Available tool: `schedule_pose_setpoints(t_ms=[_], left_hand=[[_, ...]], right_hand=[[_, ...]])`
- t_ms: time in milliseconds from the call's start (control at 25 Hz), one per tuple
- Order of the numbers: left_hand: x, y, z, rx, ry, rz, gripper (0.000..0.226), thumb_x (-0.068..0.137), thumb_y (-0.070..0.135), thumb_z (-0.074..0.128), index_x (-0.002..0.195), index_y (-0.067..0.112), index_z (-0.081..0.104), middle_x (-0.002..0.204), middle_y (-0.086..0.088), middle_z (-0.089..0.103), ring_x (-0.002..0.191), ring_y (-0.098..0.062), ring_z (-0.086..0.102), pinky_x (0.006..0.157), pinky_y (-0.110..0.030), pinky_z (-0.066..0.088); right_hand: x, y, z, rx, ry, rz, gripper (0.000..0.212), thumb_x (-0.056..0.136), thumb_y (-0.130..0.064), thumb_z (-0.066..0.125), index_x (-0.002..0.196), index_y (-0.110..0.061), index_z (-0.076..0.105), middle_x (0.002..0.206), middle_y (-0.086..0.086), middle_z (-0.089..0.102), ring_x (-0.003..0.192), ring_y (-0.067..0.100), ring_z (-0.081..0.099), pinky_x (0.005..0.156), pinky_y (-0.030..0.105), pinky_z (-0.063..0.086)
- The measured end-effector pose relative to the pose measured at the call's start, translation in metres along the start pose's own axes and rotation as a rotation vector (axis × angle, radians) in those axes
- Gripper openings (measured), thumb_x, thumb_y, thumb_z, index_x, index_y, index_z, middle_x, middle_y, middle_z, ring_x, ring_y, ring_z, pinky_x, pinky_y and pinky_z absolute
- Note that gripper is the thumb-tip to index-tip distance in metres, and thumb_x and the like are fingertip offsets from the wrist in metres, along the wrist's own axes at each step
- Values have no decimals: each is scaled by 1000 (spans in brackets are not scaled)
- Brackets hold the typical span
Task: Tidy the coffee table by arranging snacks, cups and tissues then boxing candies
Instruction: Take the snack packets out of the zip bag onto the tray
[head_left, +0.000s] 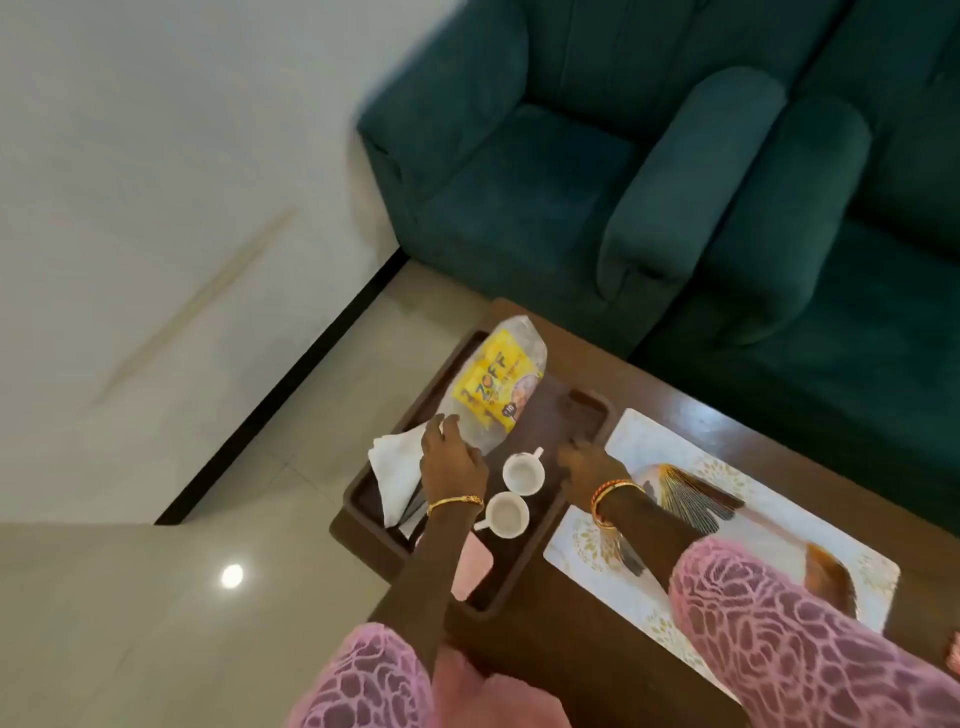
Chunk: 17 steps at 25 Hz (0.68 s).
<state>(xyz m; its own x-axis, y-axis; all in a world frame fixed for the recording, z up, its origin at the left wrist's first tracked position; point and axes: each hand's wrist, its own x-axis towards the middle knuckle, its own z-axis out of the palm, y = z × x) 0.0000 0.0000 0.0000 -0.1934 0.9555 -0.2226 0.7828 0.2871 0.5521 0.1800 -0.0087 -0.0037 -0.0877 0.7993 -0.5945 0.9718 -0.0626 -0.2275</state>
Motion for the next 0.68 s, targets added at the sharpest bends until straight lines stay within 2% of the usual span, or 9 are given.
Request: schedule_pose_setpoints(t_ms=[120, 240, 320, 400, 480, 560, 640, 680], left_hand=[[48, -16, 0, 102, -62, -89, 63, 83, 19, 60, 138, 6, 33, 145, -15, 36, 132, -33, 38, 100, -45, 43], [70, -34, 14, 173, -215, -107, 74, 82, 30, 62, 142, 6, 26, 145, -15, 37, 133, -31, 38, 101, -44, 41], [74, -43, 22, 128, -278, -96, 69, 83, 30, 61, 140, 7, 30, 138, -16, 45, 126, -33, 45, 97, -45, 44], [78, -46, 25, 17, -269, -98, 56, 84, 25, 60, 133, 6, 40, 127, -19, 53, 115, -36, 52, 91, -46, 48], [80, -45, 23, -90, -210, -64, 34, 87, 17, 56, 118, 4, 51, 116, -20, 59, 107, -37, 56, 85, -44, 49], [79, -39, 21, -181, -170, -7, 21, 91, 12, 51, 110, 3, 56, 111, -18, 64, 103, -37, 60, 84, -40, 48], [75, -24, 16, -261, -177, 82, 23, 91, 6, 49, 112, 3, 57, 112, -16, 68, 104, -32, 62, 87, -36, 48], [70, -15, 15, -293, -196, 140, 27, 89, 4, 48, 114, 3, 58, 113, -15, 68, 106, -29, 63, 88, -33, 48]], right_hand=[[58, -36, -20, 53, 81, -77, 42, 83, -10, 55, 124, -10, 47, 127, 17, 49, 120, 37, 46, 90, 46, 48], [104, -66, -33, 101, 193, -6, 63, 83, -8, 57, 140, -16, 31, 141, 16, 36, 124, 38, 43, 90, 47, 49], [120, -76, -32, 28, 231, 32, 76, 83, -6, 56, 146, -20, 17, 146, 19, 28, 125, 40, 41, 92, 48, 48], [133, -85, -30, 43, 221, 56, 79, 85, -8, 54, 147, -24, 9, 146, 22, 27, 122, 43, 43, 93, 50, 48], [139, -95, -29, 341, 208, 173, 74, 89, -18, 50, 148, -21, 5, 144, 23, 31, 116, 45, 49, 92, 49, 48], [141, -101, -29, 713, 250, 378, 74, 89, -35, 46, 147, -17, 4, 142, 25, 37, 116, 44, 51, 96, 49, 46], [140, -102, -32, 1003, 226, 574, 87, 81, -49, 55, 145, -13, 8, 138, 22, 46, 118, 41, 52, 99, 49, 45], [138, -98, -35, 1132, 186, 651, 92, 76, -49, 63, 143, -10, 13, 132, 21, 52, 114, 39, 56, 96, 50, 47]])
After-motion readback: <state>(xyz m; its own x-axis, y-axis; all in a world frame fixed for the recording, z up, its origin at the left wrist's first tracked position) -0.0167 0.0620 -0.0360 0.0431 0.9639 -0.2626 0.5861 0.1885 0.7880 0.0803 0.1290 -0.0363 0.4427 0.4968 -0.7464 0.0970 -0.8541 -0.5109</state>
